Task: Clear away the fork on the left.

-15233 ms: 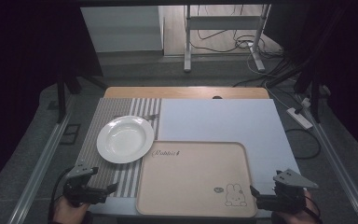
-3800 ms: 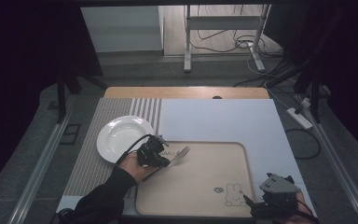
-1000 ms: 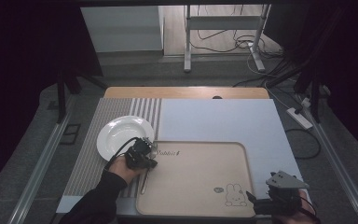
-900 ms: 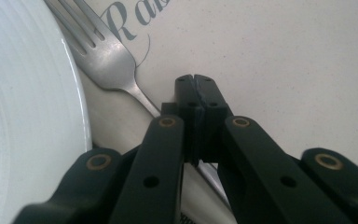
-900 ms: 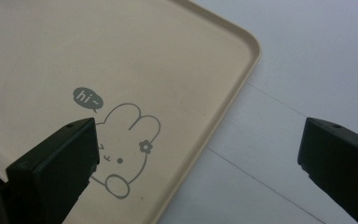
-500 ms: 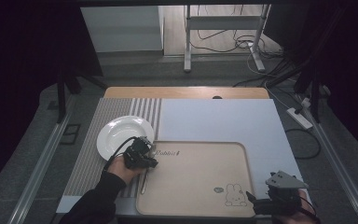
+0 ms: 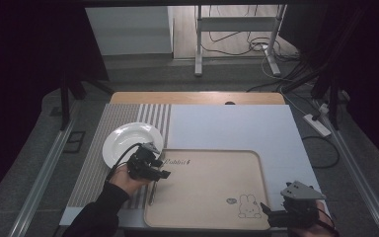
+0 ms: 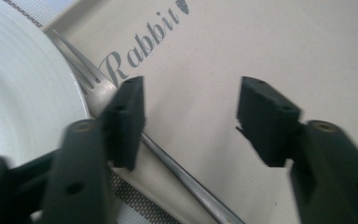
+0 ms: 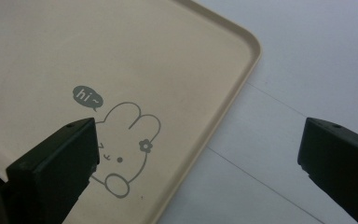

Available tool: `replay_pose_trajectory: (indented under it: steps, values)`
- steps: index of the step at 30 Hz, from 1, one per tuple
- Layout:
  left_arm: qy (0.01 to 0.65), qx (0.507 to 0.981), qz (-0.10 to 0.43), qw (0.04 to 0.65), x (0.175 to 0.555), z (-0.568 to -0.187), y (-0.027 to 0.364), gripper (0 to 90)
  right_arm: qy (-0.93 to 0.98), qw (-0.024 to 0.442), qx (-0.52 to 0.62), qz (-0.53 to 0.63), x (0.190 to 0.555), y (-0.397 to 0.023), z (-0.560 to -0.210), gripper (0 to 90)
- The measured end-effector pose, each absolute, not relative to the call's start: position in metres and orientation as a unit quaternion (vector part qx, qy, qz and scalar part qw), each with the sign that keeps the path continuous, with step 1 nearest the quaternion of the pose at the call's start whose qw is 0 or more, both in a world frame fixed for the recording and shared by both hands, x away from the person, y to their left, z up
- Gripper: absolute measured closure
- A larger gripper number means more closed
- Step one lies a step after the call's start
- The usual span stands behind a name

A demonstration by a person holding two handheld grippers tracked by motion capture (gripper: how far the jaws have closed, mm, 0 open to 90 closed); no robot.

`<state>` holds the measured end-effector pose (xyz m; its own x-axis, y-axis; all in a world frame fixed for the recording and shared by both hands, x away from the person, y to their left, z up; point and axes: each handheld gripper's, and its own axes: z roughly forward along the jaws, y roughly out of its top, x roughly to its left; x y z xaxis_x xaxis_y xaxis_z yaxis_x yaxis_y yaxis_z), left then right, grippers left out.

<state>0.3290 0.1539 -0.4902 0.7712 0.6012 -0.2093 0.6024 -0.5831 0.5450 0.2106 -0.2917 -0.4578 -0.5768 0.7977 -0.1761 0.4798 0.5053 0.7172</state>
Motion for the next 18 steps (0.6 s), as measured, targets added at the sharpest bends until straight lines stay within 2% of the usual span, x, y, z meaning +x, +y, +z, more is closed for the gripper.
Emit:
replay_pose_trajectory:
  steps: [8,13,18]
  values:
    - [0.342,0.884,0.022,0.318,0.325,-0.489,0.159,8.6,0.832,0.252,0.383,0.313,0.211,-0.291,-0.458,0.0]
    - [0.346,0.882,0.028,0.318,0.322,-0.488,0.162,2.0,0.832,0.252,0.381,0.313,0.211,-0.291,-0.458,0.0]
    - [0.359,0.874,0.032,0.325,0.319,-0.487,0.170,0.0,0.832,0.253,0.381,0.313,0.211,-0.291,-0.458,0.0]
